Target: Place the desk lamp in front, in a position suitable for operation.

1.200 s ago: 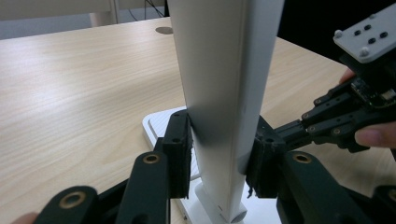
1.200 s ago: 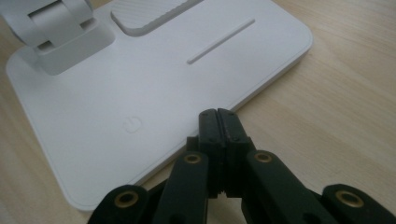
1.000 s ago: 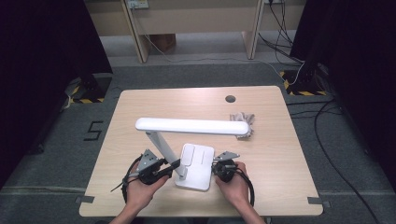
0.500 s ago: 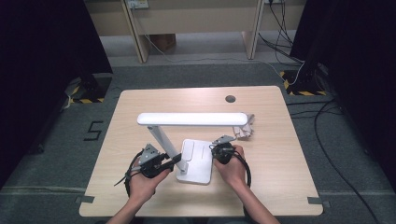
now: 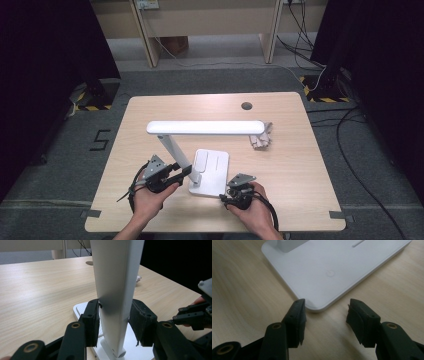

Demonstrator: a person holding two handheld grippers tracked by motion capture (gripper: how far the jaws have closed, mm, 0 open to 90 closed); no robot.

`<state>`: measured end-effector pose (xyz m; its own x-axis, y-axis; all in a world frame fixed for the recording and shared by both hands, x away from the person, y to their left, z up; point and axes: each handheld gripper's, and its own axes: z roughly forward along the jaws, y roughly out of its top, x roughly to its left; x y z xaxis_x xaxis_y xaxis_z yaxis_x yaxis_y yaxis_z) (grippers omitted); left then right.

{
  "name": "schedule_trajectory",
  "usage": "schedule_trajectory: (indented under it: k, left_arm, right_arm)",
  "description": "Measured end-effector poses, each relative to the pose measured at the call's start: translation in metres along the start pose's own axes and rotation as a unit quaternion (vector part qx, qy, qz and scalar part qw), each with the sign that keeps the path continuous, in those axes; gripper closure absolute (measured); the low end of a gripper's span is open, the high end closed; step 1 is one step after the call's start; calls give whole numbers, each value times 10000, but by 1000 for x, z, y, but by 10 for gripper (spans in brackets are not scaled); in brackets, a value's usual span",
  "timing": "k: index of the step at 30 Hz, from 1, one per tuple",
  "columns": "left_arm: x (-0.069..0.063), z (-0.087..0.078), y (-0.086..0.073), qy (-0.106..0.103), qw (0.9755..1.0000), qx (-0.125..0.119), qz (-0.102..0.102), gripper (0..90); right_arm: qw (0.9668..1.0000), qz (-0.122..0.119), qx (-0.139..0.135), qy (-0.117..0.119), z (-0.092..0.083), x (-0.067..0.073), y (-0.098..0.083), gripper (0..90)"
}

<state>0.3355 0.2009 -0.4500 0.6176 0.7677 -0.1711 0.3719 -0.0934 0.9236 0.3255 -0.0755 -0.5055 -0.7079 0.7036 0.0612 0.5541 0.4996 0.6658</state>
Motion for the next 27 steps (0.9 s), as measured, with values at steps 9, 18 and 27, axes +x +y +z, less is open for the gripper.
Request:
schedule_trajectory:
  k: [9, 18, 27]
  left_arm:
    - [1, 1, 1, 32, 10000, -5, 17, 635]
    - [3, 6, 3, 101, 9999, -26, 8, 627]
    - [9, 15, 8, 222, 9998, -12, -6, 628]
  right_arm:
    - [9987, -474, 52, -152, 4, 13, 3, 510]
    - [9985, -491, 53, -245, 7, 3, 9, 574]
    - [9982, -526, 41, -283, 13, -6, 18, 589]
